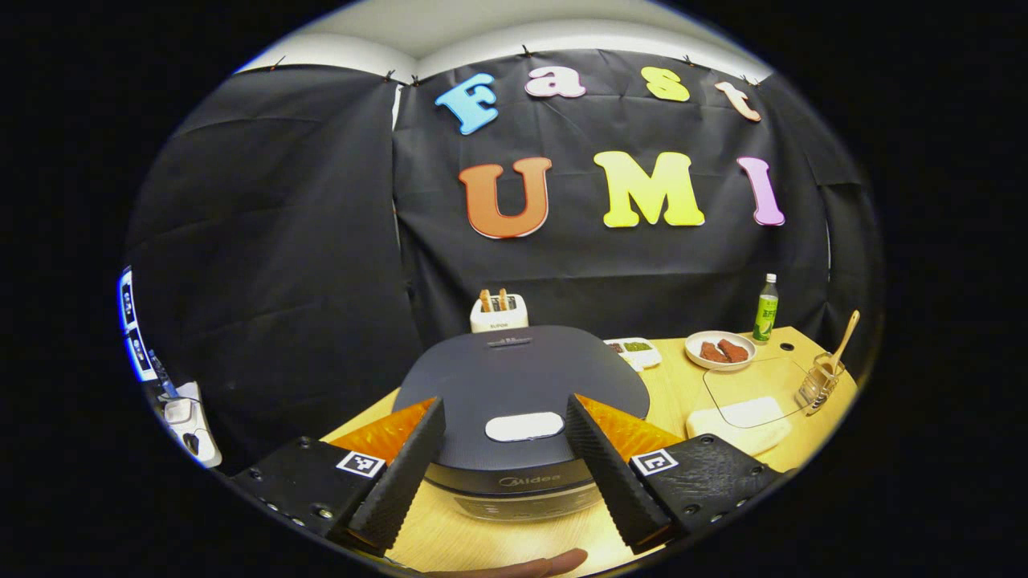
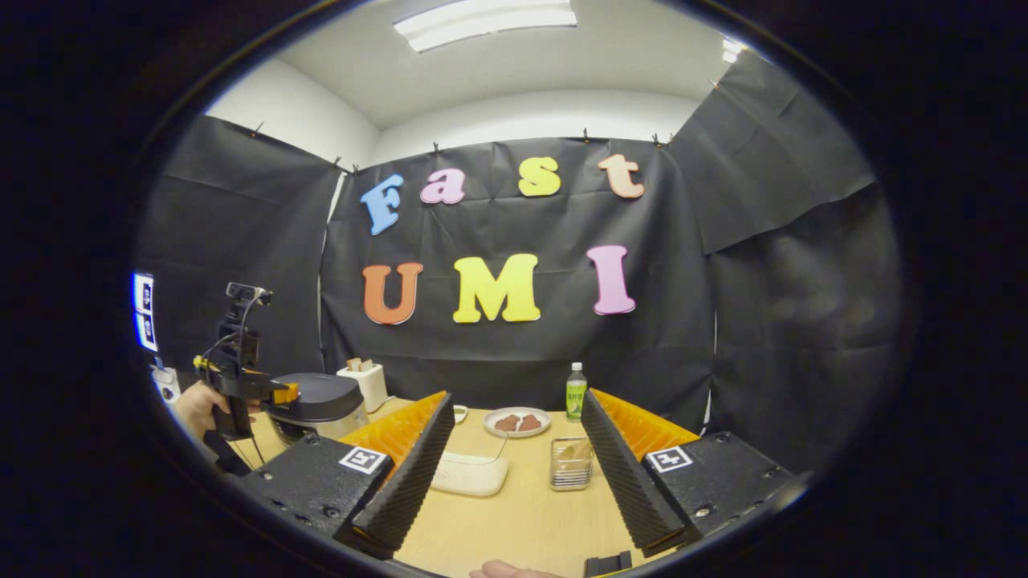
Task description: Close the left gripper, press the button to open the rice cooker; take a wooden spoon from the chopstick holder with the right hand, scoop a spoonful of rice and pour it into the rice cooker, then put the wooden spoon back into the chopstick holder.
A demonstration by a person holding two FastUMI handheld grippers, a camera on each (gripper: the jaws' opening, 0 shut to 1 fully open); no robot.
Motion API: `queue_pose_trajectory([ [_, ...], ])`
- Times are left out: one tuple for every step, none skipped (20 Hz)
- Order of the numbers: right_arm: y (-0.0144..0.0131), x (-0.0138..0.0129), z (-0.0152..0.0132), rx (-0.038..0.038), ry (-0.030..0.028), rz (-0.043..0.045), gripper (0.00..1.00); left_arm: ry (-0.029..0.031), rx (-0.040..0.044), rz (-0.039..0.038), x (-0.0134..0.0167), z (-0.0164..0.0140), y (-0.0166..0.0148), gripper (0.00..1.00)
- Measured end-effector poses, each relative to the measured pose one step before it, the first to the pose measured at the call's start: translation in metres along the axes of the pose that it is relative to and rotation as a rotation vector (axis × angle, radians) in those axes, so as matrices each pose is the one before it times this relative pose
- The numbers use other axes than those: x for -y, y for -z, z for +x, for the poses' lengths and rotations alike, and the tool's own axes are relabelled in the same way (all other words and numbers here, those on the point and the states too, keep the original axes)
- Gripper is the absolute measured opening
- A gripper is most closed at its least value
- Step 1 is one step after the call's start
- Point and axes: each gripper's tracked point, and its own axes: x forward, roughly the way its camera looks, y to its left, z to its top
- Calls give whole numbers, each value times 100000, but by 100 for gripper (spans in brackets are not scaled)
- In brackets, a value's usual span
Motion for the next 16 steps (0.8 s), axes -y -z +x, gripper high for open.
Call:
queue_pose_trajectory([
  [-218,332,-184,90,969,169,100,1863,1231,-3391,753,-875,-938,96],
  [-119,393,-80,279,854,270,100,3833,833,-3300,1110,-1095,-944,96],
  [-160,303,-190,22,543,75,100,2576,43,-1792,952,-1118,-391,96],
  [-139,372,-109,-34,618,-18,100,543,1350,-336,364,-967,-707,96],
  [-97,471,-126,-485,975,-77,100,1050,864,665,354,-1083,-730,96],
  [98,584,-152,-495,1217,176,100,1076,1350,1266,775,-1048,-850,96],
  [-165,586,-179,-311,1267,472,100,183,1375,1184,500,-946,-909,96],
  [-210,560,-170,-211,1066,659,100,-34,-721,690,361,-894,-552,96],
  [-347,394,-315,401,588,752,100,-162,-288,924,292,-1184,-505,96],
  [-390,367,-288,463,414,563,100,118,164,573,407,-1103,-582,95],
  [-452,435,-396,656,634,449,100,287,695,927,333,-1125,-488,95],
  [-390,438,-298,736,834,106,100,486,1051,250,370,-944,-490,95],
  [-440,377,-228,529,618,-511,100,1214,794,-881,522,-1021,-408,95],
  [-276,351,-226,153,592,-847,100,2171,990,-934,696,-1094,-390,95],
  [-330,390,-311,438,826,-418,100,1456,1501,-833,440,-1390,-240,95],
  [-313,262,-139,497,668,-105,100,943,1833,-659,327,-934,-550,95],
])
